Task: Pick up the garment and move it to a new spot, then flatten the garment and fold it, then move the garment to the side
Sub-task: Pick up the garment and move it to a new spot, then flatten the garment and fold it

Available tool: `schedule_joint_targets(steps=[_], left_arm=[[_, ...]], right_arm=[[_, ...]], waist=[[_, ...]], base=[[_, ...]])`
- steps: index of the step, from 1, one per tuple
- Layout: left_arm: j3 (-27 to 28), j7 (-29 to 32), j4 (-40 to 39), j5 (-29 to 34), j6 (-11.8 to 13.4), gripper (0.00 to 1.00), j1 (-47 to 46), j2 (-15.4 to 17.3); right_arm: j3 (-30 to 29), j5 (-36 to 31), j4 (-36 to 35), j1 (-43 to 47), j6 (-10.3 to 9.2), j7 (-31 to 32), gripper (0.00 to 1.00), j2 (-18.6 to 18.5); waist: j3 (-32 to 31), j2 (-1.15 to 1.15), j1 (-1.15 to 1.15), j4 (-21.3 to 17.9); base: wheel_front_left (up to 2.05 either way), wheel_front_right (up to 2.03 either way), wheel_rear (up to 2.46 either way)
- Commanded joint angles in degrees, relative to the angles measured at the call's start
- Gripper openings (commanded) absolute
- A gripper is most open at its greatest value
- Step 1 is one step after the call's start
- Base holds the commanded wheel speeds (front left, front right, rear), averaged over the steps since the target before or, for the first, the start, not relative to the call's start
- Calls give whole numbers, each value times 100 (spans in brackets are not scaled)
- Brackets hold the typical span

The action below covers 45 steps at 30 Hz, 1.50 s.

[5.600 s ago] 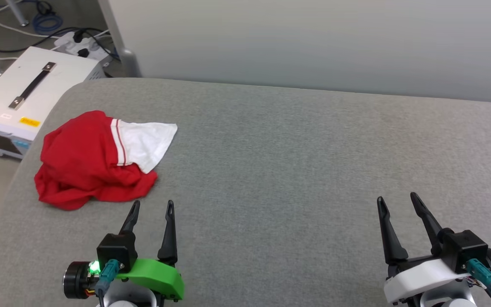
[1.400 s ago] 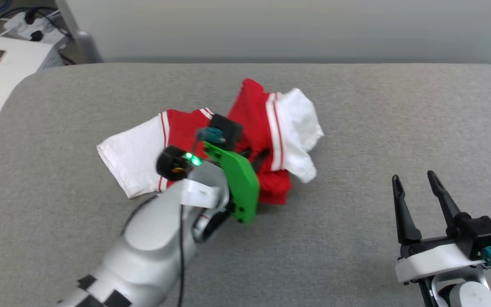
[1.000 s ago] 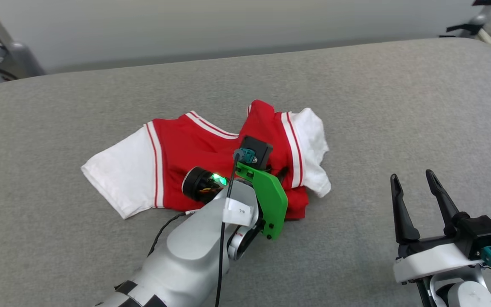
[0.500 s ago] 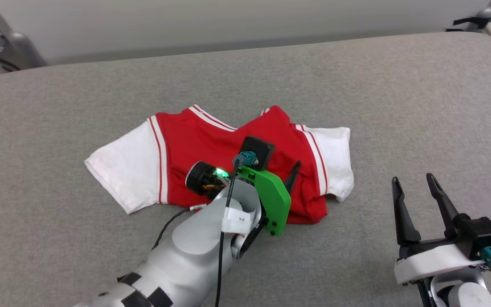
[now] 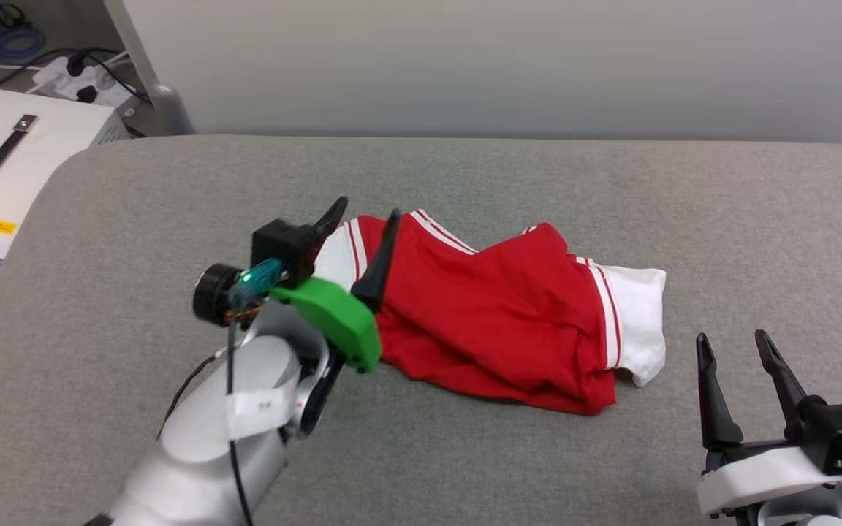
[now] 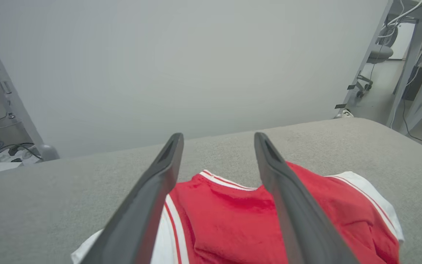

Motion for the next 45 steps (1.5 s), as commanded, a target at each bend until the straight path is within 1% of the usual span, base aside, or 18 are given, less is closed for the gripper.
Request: schedule_joint_targets(steps=[1, 3, 6, 9, 13, 17, 18, 19, 21, 25, 34, 37, 39, 41, 45], left_arm=[[206, -30, -313, 181, 50, 100, 438, 143], [543, -31, -799, 389, 73, 100, 919, 300], [960, -31, -1356, 667, 80, 100, 1569, 400], [1404, -32, -1804, 914, 79, 100, 2166, 328], [1830, -32, -2105, 1254, 11, 100, 2773, 116], [2239, -32, -2235, 1565, -54, 100, 3202, -189], [2298, -32, -2245, 1708, -64, 100, 3266, -210], [2318, -32, -2253, 1909, -100, 100, 3329, -223], [2425, -32, -2219, 1972, -200, 100, 3464, -379], [2655, -32, -2111, 2124, -391, 100, 3582, -564], [3062, -32, -2052, 2508, -719, 100, 3554, -847], [3146, -32, -2051, 2598, -804, 100, 3510, -906], [3207, -32, -2027, 2647, -852, 100, 3480, -950], [3248, -32, -2015, 2690, -892, 100, 3439, -987], [3306, -32, -1967, 2779, -963, 100, 3339, -1043]], right_arm=[[-25, -33, -25, 109, -4, -27, 100, -9], [-52, -55, -27, 173, -4, -27, 100, -9], [-79, -84, -49, 237, -4, -27, 100, -9], [-95, -99, -55, 296, -4, -27, 100, -9], [-48, -74, -27, 370, -4, -27, 100, -9], [-4, -36, 3, 437, -4, -27, 100, -9], [10, -35, 15, 446, -4, -27, 100, -9], [27, -36, 25, 453, -4, -27, 100, -9], [51, -39, 43, 455, -4, -27, 100, -9], [91, -40, 74, 445, -4, -27, 100, -9], [83, -55, 57, 455, -4, -27, 100, -9], [137, -168, 136, 419, -4, -25, 100, -97], [162, -114, 192, 320, -4, 216, 100, -158], [256, -49, 210, 165, -4, 636, 100, -331], [480, 235, 255, -262, -4, 1986, 100, -811]], waist=[[-208, 0, 0, 216], [-251, 0, 0, 260], [-281, 0, 0, 300], [-329, 0, 0, 327], [-411, 0, 0, 335], [-470, 0, 0, 317], [-480, 0, 0, 309], [-486, 0, 0, 300], [-501, 0, 0, 287], [-516, 0, 0, 256], [-468, 0, 0, 265], [-374, 0, 0, 322], [-279, 0, 0, 376], [-163, 0, 0, 427], [85, 0, 0, 544]], base=[[0, 0, 0], [0, 0, 0], [0, 0, 0], [0, 0, 0], [0, 0, 0], [0, 0, 0], [0, 0, 0], [0, 0, 0], [0, 0, 0], [0, 0, 0], [0, 0, 0], [0, 0, 0], [0, 0, 0], [0, 0, 0], [0, 0, 0]])
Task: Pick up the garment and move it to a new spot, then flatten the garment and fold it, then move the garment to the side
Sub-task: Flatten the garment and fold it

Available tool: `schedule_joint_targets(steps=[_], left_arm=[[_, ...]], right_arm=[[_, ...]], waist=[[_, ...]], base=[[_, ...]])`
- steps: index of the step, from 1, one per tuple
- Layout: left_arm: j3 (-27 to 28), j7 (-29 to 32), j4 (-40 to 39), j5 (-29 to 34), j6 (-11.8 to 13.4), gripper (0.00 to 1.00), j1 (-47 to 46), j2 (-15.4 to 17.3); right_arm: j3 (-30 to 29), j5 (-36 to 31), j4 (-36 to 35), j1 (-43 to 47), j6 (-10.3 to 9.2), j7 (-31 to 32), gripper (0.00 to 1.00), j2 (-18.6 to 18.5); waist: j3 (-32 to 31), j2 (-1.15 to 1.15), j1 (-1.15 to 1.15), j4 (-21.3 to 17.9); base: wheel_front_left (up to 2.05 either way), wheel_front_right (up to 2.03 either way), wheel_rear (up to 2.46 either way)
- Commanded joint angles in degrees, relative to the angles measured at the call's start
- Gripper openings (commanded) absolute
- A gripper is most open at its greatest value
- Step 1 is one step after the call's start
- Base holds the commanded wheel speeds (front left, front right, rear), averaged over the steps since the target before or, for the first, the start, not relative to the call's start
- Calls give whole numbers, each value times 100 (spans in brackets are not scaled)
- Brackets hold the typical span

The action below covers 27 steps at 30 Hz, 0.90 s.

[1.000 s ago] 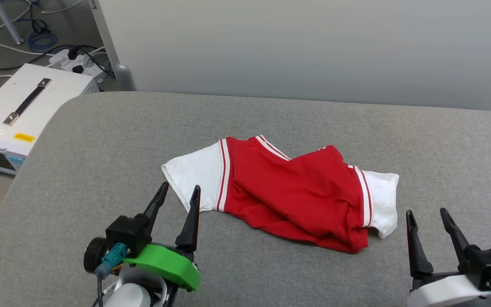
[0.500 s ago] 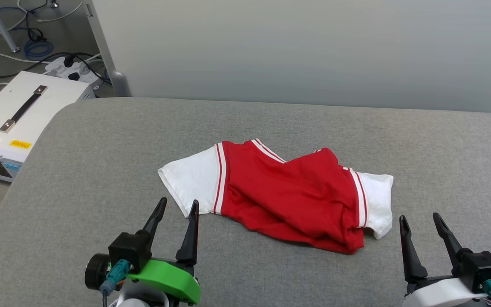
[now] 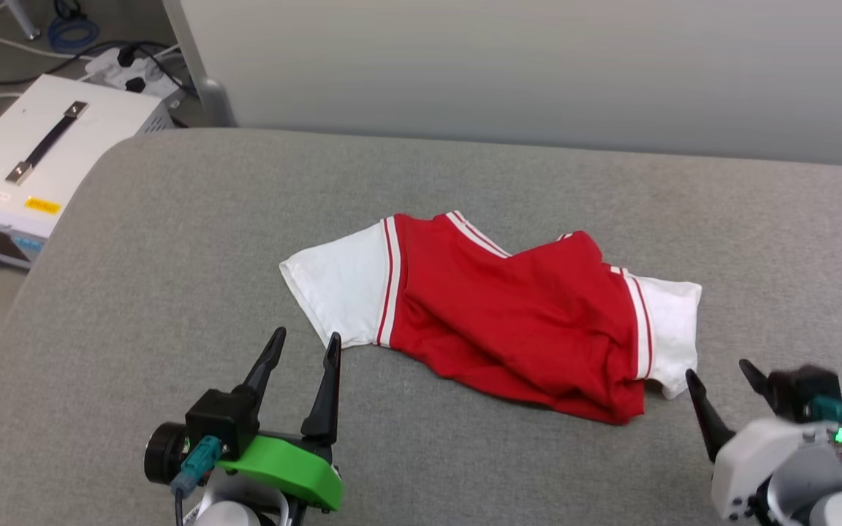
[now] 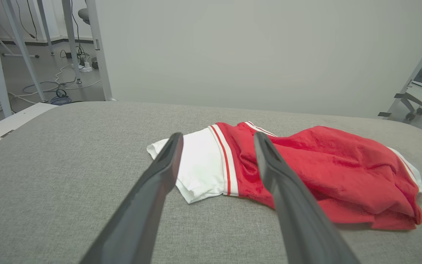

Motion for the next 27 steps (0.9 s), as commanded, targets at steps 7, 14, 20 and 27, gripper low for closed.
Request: schedule_joint_targets(steps=[7, 14, 20, 27], left_arm=[[70, -32, 62, 99, -128, 100, -355, -117], [71, -32, 104, 112, -173, 100, -515, -179], [111, -33, 111, 114, -193, 100, -626, -201], [131, -33, 126, 104, -208, 100, -664, -209]], right_arm=[[375, 944, 111, -1073, -4, 2539, 100, -838], [141, 1255, 503, -1746, -4, 3608, 100, -911], [145, 1089, 959, -1935, -4, 3768, 100, -925], [452, 1026, 1432, -1923, -4, 3745, 47, -854]], waist=[[606, 0, 0, 398], [896, 0, 0, 718], [1100, 0, 0, 940], [1189, 0, 0, 1026]], base=[[0, 0, 0], [0, 0, 0], [0, 0, 0], [0, 0, 0]])
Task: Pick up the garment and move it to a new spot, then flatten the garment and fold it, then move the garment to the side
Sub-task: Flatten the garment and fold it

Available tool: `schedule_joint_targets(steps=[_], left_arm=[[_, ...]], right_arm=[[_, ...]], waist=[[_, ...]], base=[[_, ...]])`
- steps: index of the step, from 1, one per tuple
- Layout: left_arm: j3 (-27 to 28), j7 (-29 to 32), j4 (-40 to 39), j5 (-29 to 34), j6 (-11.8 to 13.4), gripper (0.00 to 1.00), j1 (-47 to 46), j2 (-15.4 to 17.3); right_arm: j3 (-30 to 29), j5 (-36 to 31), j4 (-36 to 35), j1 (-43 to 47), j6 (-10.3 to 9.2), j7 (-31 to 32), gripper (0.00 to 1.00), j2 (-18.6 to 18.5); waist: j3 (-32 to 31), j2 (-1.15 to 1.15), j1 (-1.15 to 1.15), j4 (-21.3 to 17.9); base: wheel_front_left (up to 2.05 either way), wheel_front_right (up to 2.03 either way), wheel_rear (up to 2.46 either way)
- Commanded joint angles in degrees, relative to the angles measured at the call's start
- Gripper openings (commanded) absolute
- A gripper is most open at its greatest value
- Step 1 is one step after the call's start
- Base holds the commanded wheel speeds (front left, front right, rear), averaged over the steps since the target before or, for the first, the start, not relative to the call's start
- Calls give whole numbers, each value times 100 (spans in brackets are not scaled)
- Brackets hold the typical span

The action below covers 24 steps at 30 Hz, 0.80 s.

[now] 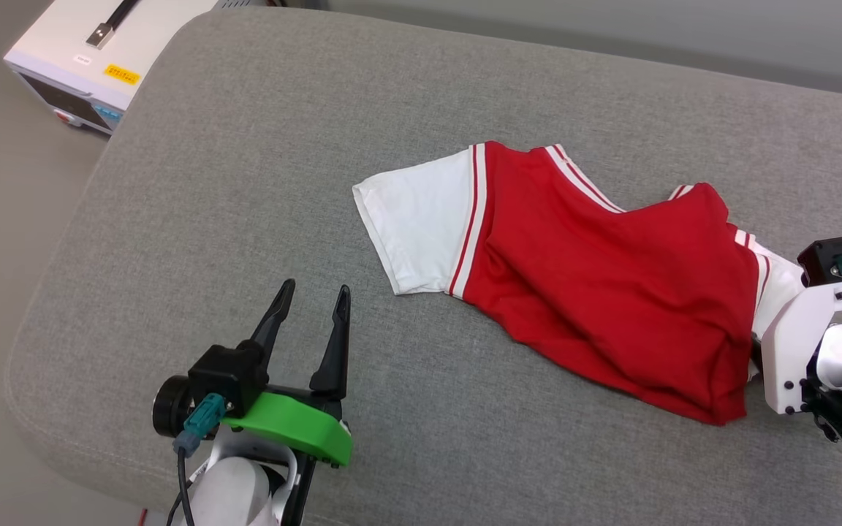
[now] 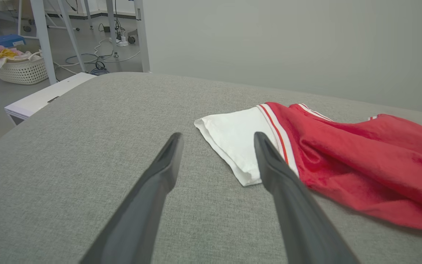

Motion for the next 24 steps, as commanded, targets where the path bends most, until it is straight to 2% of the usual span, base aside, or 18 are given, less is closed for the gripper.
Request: schedule_joint_targets(steps=[1, 2, 10, 17, 21, 22, 23, 24], left_arm=[[14, -33, 10, 28, -27, 100, -76, -26], [22, -33, 20, 20, -23, 100, -67, -26], [57, -33, 102, 25, -14, 100, -1, -27], [-14, -33, 81, -6, 19, 100, 24, -27], [-57, -33, 97, -6, 19, 100, 35, -28], [-55, -33, 105, -2, 18, 100, 35, -28], [-54, -33, 120, 5, 17, 100, 33, -28], [-51, -33, 134, 10, 16, 100, 30, -28]], right_arm=[[174, -3, 197, 60, 5, 0, 7, 96], [216, -18, 222, 68, 5, -46, 0, 74], [189, -277, 105, 176, 5, -281, 0, -412], [-191, -522, -196, 461, 5, 31, 0, -1144], [-437, -715, -102, 540, 5, 74, 0, -1326], [-513, -766, -57, 531, 5, 33, 6, -1306], [-611, -863, -11, 509, 5, -75, 56, -1272], [-689, -960, 35, 491, 5, -162, 100, -1229]], waist=[[18, 0, 0, 20], [-6, 0, 0, -6], [-304, 0, 0, -311], [-416, 0, 0, -417], [-394, 0, 0, -413], [-385, 0, 0, -414], [-381, 0, 0, -413], [-388, 0, 0, -413]], base=[[0, 0, 0], [0, 0, 0], [0, 0, 0], [0, 0, 0], [0, 0, 0], [0, 0, 0], [0, 0, 0], [0, 0, 0]])
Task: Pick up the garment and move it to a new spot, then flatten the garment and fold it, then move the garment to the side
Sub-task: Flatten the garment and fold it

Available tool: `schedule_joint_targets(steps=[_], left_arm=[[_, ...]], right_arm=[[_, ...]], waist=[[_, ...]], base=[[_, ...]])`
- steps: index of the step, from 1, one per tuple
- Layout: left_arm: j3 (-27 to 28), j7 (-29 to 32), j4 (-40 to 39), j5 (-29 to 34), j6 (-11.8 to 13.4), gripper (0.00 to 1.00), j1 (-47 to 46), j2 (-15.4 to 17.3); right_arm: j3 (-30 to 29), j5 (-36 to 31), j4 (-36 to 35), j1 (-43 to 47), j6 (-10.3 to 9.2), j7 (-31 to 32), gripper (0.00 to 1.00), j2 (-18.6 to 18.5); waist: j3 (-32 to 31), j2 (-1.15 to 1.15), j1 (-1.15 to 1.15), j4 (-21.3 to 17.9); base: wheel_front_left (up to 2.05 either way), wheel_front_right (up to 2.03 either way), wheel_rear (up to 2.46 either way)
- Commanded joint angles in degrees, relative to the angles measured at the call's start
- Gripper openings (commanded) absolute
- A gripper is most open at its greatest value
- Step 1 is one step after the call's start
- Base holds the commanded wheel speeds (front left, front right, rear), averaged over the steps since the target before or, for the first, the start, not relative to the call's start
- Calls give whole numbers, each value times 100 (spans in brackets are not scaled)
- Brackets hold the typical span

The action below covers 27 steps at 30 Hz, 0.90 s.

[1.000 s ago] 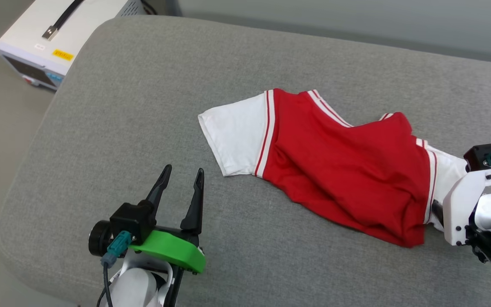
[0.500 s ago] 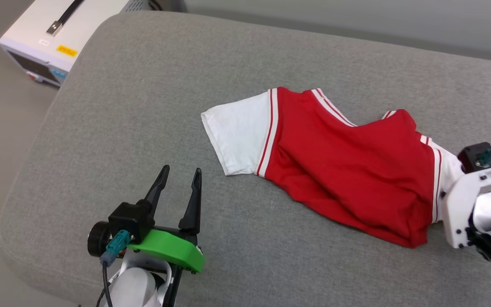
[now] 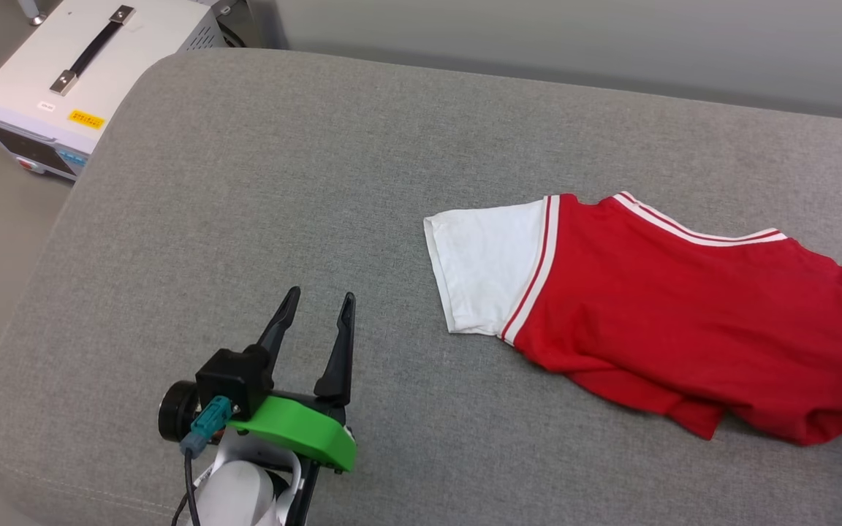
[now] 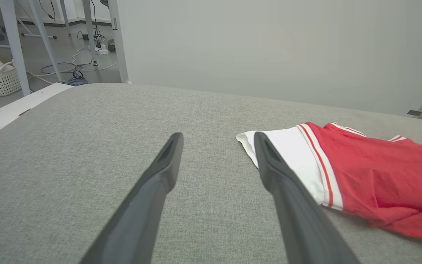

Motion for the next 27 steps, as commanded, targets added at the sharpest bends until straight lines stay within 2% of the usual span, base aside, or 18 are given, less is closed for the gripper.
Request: schedule_joint_targets(steps=[1, 7, 14, 20, 22, 27], left_arm=[[13, -33, 29, 25, 10, 100, 17, -14], [119, -33, 110, 83, -1, 100, 65, -15], [159, -33, 81, 16, -17, 100, 159, -15], [225, -33, -118, -226, -28, 100, 274, -15], [316, -33, -253, -365, -17, 100, 346, -15], [373, -33, -248, -373, -19, 100, 496, -15]], right_arm=[[-73, -172, 67, -1, -9, -154, 100, 75], [-300, -526, 124, -64, -9, -874, 100, 439], [-616, -513, -385, 95, -9, -1955, 100, 875], [-1092, -314, -1104, 534, -9, -3222, 100, 1660], [-1106, -231, -1364, 723, -9, -3665, 100, 1966], [-991, -182, -1816, 1138, -9, -4502, 100, 2446]], waist=[[-22, 0, 0, -3], [-213, 0, 0, -132], [-487, 0, 0, -340], [-619, 0, 0, -510], [-639, 0, 0, -578], [-666, 0, 0, -705]], base=[[0, 0, 0], [0, 0, 0], [0, 0, 0], [0, 0, 0], [0, 0, 0], [0, 0, 0]])
